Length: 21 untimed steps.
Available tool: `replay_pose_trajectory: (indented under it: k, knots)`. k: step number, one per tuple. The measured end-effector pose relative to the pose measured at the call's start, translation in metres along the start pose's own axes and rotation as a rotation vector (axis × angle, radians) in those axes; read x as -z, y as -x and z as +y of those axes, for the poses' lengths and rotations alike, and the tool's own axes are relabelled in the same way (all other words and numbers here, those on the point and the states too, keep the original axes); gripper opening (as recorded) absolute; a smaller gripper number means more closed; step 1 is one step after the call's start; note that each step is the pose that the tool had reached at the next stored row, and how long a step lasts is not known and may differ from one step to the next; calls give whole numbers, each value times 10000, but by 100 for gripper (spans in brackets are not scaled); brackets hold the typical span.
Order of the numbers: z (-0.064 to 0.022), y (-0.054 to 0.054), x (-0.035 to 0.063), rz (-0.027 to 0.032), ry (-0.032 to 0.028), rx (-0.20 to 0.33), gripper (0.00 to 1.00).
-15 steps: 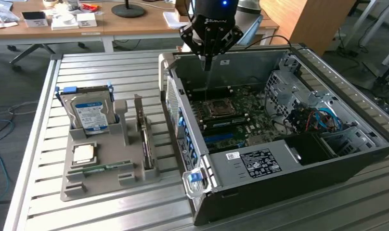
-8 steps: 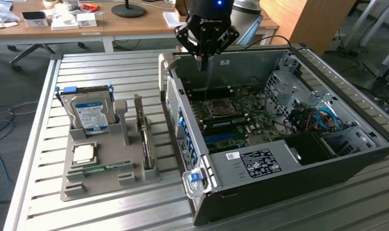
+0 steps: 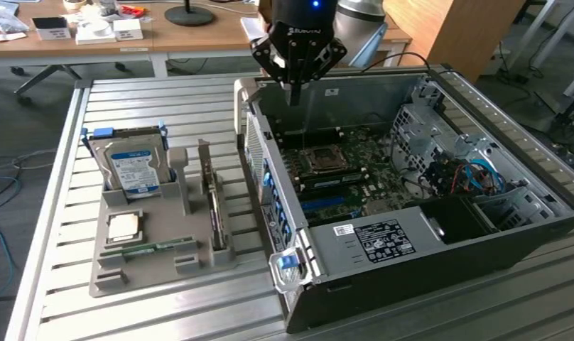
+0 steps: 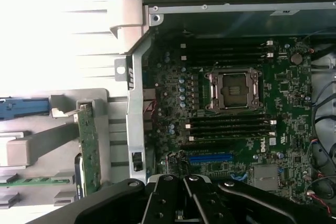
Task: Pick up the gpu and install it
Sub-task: 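Reach for the gpu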
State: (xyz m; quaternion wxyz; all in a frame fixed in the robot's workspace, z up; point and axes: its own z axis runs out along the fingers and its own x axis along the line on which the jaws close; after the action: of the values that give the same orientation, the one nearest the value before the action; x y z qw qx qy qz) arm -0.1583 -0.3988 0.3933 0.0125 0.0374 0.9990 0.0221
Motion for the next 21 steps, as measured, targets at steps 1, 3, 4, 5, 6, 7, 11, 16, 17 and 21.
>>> replay_pose_trajectory:
  k: [1,3,4,5,6,7,11,16,17,21]
  knots:
    - [-1,-10,0,-1,0,1,11]
    - [-2,-34,1,0,0,0,11]
    - [-3,-45,1,0,0,1,11]
    - [-4,-58,2,0,0,0,11]
    - [-5,-71,2,0,0,0,11]
    - [-6,-84,2,0,0,1,11]
    - [-11,-141,4,0,0,1,11]
    - [-15,-206,6,0,-1,0,11]
    - [-16,-219,6,0,0,0,11]
    - [-20,-271,7,0,0,0,11]
